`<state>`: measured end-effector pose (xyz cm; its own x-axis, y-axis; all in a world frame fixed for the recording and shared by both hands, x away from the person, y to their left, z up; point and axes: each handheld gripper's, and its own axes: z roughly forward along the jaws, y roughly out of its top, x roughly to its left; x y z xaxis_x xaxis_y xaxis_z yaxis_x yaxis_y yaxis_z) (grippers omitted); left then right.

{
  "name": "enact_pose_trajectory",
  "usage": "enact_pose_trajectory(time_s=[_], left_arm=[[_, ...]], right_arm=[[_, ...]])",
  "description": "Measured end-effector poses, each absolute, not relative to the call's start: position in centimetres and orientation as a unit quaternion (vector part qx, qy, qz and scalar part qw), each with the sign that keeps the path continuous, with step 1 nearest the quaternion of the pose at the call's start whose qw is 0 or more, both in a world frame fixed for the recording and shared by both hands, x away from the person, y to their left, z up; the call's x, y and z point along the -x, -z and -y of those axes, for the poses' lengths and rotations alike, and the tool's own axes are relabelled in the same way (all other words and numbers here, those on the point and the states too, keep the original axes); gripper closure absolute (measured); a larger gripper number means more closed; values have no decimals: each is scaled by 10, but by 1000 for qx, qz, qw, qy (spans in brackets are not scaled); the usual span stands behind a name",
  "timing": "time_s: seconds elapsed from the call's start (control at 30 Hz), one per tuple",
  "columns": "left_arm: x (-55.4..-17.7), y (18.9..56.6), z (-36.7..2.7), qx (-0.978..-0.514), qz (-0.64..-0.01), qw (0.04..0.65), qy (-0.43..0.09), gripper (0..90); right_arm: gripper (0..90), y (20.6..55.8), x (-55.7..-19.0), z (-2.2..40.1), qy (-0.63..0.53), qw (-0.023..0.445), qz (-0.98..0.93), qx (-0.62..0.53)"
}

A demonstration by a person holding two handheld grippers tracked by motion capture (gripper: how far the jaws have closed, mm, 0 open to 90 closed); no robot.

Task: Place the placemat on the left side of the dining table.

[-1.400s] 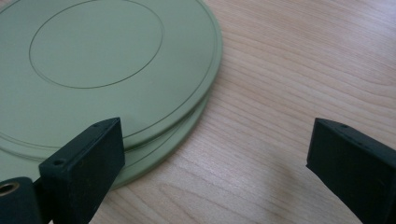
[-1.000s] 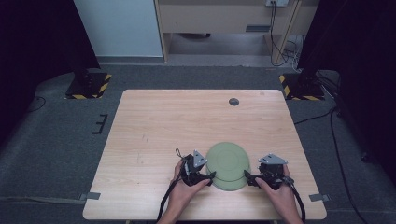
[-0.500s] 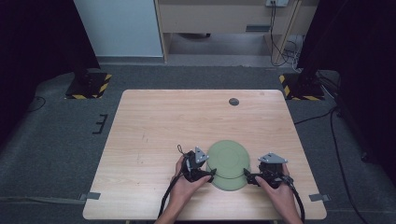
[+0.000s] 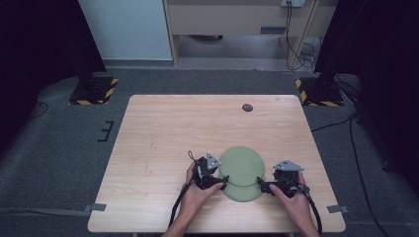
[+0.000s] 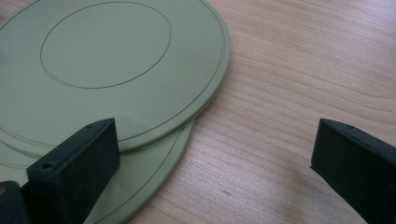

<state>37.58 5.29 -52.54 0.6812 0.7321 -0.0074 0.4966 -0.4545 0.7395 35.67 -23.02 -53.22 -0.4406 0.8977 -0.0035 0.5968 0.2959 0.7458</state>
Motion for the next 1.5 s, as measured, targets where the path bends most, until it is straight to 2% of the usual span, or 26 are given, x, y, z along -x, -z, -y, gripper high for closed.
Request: enact_pose_trajectory(time_s=[0.1, 0.27, 0.73, 0.83, 1.13, 1.5], left_arm=[[-376, 524, -53, -838, -365, 373, -158, 138], [-379, 523, -53, -839, -366, 370, -158, 129], [-395, 506, -52, -832, -373, 377, -165, 146], [-404, 505, -51, -829, -377, 378, -164, 194], [-422, 506, -42, -833, -386, 367, -150, 251], [-437, 513, -34, -841, -397, 347, -121, 248]], right_arm=[[43, 531, -354, 229, -346, 221, -776, -479], [11, 532, -354, 227, -341, 225, -775, -482], [10, 533, -357, 226, -341, 235, -772, -483], [9, 533, -357, 226, -341, 234, -772, -483], [9, 533, -358, 226, -342, 236, -773, -480], [9, 534, -358, 225, -341, 240, -772, -479]])
